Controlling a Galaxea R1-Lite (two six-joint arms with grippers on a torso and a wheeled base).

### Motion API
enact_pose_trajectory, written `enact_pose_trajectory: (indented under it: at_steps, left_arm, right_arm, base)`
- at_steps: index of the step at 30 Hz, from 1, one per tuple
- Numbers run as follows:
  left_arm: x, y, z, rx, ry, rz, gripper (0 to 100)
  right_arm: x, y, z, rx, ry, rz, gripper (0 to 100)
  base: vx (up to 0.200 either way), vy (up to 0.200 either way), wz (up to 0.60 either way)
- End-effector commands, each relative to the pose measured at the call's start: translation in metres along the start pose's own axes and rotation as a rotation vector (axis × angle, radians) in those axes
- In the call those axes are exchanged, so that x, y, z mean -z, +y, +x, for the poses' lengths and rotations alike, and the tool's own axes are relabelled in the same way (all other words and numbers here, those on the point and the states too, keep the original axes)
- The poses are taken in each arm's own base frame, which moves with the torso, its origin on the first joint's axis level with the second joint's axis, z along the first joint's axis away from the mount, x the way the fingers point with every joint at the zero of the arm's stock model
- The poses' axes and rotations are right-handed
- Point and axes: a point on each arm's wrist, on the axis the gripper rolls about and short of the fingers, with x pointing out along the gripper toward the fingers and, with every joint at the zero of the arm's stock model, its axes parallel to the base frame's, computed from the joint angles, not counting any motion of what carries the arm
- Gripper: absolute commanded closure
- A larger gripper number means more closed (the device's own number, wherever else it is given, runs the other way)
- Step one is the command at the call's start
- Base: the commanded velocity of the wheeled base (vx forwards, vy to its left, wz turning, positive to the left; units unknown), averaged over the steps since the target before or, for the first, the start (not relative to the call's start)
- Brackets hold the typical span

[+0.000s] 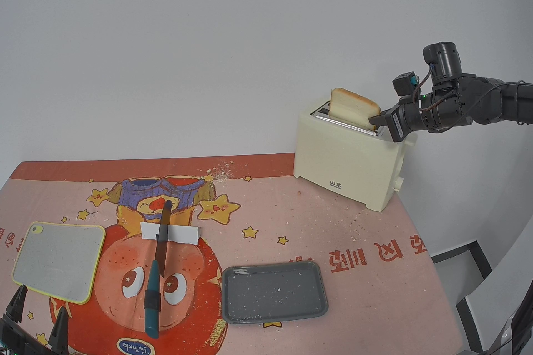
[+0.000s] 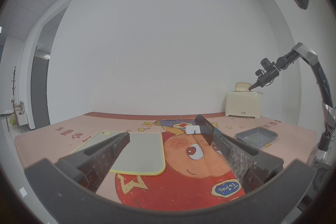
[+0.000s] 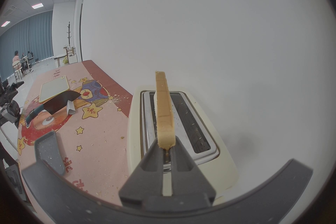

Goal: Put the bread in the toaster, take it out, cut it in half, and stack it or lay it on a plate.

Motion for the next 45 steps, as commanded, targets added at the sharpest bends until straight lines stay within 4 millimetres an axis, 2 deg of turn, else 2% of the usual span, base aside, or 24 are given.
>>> enact_pose_trajectory:
  at_steps: [1,20,21,27,30,34,35,38,40,41,42,43,44,45]
  left_arm:
    - [0.005,0.0,0.001,0.0,0.011,0.001,0]
    - [0.005,0.0,0.001,0.0,0.013,-0.001,0]
    - [0.005,0.0,0.001,0.0,0.011,-0.001,0]
    - [0.005,0.0,0.001,0.0,0.013,-0.001,0]
    - [0.005,0.0,0.001,0.0,0.013,-0.001,0]
    - [0.005,0.0,0.001,0.0,0.011,-0.001,0]
    - [0.005,0.0,0.001,0.0,0.013,-0.001,0]
    - [0.005,0.0,0.001,0.0,0.013,0.001,0]
    - [0.005,0.0,0.001,0.0,0.013,-0.001,0]
    - [0.005,0.0,0.001,0.0,0.013,-0.001,0]
    - [0.005,0.0,0.001,0.0,0.013,-0.001,0]
    - [0.005,0.0,0.001,0.0,0.013,-0.001,0]
    - [0.005,0.0,0.001,0.0,0.013,0.001,0]
    - [0.005,0.0,0.001,0.0,0.013,0.001,0]
  right_arm:
    - [0.002,0.001,0.003,-0.005,0.008,0.001,100]
    - [0.003,0.002,0.005,-0.007,0.016,-0.002,100]
    - [0.003,0.002,0.005,-0.007,0.016,-0.002,0]
    - [-0.001,0.007,0.0,-0.013,0.005,0.002,0]
    - [-0.006,0.007,-0.014,-0.004,-0.016,0.002,0]
    - [-0.016,0.004,-0.038,0.025,-0.06,0.034,0]
    - [-0.02,0.001,-0.053,0.047,-0.087,0.07,0]
    - [-0.023,-0.007,-0.081,0.092,-0.127,0.146,0]
    - [-0.023,-0.01,-0.088,0.106,-0.132,0.164,0]
    - [-0.008,-0.028,-0.116,0.182,-0.117,0.224,0]
    - [0.001,-0.035,-0.126,0.213,-0.089,0.252,0]
    - [0.005,-0.037,-0.129,0.22,-0.079,0.261,0]
    - [0.017,-0.043,-0.14,0.249,-0.039,0.295,0]
    - [0.038,-0.046,-0.152,0.275,0.021,0.337,0]
  base:
    - [0.0,0.0,0.0]
    - [0.0,0.0,0.0]
    - [0.0,0.0,0.0]
    - [0.0,0.0,0.0]
    - [0.0,0.0,0.0]
    - [0.0,0.0,0.0]
    - [0.0,0.0,0.0]
    - [0.0,0.0,0.0]
    - [0.0,0.0,0.0]
    - [0.0,0.0,0.0]
    - [0.0,0.0,0.0]
    - [0.0,0.0,0.0]
    - [0.0,0.0,0.0]
    - [0.0,0.0,0.0]
